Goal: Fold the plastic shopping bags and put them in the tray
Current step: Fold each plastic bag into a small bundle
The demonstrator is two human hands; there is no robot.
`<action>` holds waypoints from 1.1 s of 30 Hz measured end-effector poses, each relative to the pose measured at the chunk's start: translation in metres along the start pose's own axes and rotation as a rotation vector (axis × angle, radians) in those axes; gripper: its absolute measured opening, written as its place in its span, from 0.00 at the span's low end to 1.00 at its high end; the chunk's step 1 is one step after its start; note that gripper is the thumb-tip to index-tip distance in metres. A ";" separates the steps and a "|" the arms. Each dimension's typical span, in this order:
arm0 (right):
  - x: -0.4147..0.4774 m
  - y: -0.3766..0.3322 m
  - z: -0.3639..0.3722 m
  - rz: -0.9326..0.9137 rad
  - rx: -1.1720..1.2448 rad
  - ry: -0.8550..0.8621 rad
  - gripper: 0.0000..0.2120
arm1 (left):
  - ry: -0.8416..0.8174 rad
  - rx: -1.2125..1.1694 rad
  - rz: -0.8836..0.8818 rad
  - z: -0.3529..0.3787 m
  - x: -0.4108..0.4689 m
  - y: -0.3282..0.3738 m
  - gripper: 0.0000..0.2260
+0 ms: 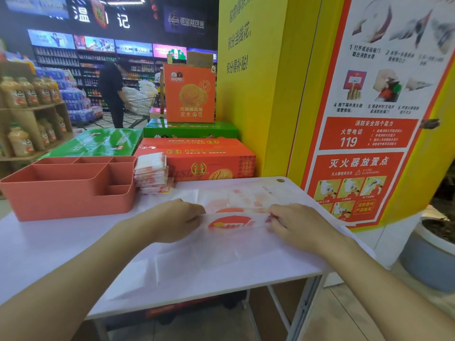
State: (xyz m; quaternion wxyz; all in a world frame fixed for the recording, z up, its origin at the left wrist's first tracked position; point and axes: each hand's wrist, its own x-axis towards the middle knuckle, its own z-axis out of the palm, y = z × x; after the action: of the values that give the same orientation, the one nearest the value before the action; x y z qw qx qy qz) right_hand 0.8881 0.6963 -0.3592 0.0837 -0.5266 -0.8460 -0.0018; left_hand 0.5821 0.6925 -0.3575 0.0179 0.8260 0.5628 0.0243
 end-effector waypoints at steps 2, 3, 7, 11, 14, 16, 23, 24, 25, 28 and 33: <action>0.000 0.003 -0.006 0.025 0.010 0.014 0.07 | 0.019 -0.021 0.020 -0.005 -0.002 -0.002 0.10; 0.000 0.002 -0.008 0.042 0.016 0.029 0.09 | 0.036 -0.035 0.026 -0.008 -0.002 -0.004 0.09; 0.005 0.004 -0.015 0.102 -0.011 0.070 0.10 | 0.095 -0.079 -0.014 -0.022 0.001 -0.008 0.12; 0.012 0.006 -0.021 0.132 -0.084 0.033 0.12 | 0.096 -0.182 -0.105 -0.026 0.010 -0.019 0.12; 0.018 0.007 -0.018 0.156 -0.145 -0.018 0.13 | 0.089 -0.172 -0.170 -0.020 0.019 -0.027 0.12; 0.021 0.007 -0.015 0.134 -0.180 -0.008 0.10 | 0.115 -0.141 -0.220 -0.013 0.024 -0.029 0.13; 0.026 0.021 0.004 0.128 -0.185 -0.061 0.21 | 0.144 -0.046 -0.250 0.012 0.029 -0.035 0.19; 0.026 0.023 0.008 0.124 -0.180 -0.075 0.21 | 0.135 -0.030 -0.246 0.014 0.029 -0.035 0.19; 0.025 0.024 0.012 0.128 -0.181 -0.099 0.21 | 0.117 -0.003 -0.243 0.017 0.028 -0.035 0.20; 0.024 0.030 0.023 0.127 -0.170 -0.128 0.23 | 0.104 0.110 -0.229 0.023 0.027 -0.033 0.21; 0.026 0.016 0.030 0.062 -0.097 -0.101 0.25 | 0.144 0.007 0.025 0.028 0.033 -0.012 0.19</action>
State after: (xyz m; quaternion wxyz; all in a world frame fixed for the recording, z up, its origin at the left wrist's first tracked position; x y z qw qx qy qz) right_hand 0.8870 0.7294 -0.3869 0.0152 -0.5555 -0.8312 -0.0134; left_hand 0.5849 0.7270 -0.3854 -0.0258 0.8292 0.5523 0.0822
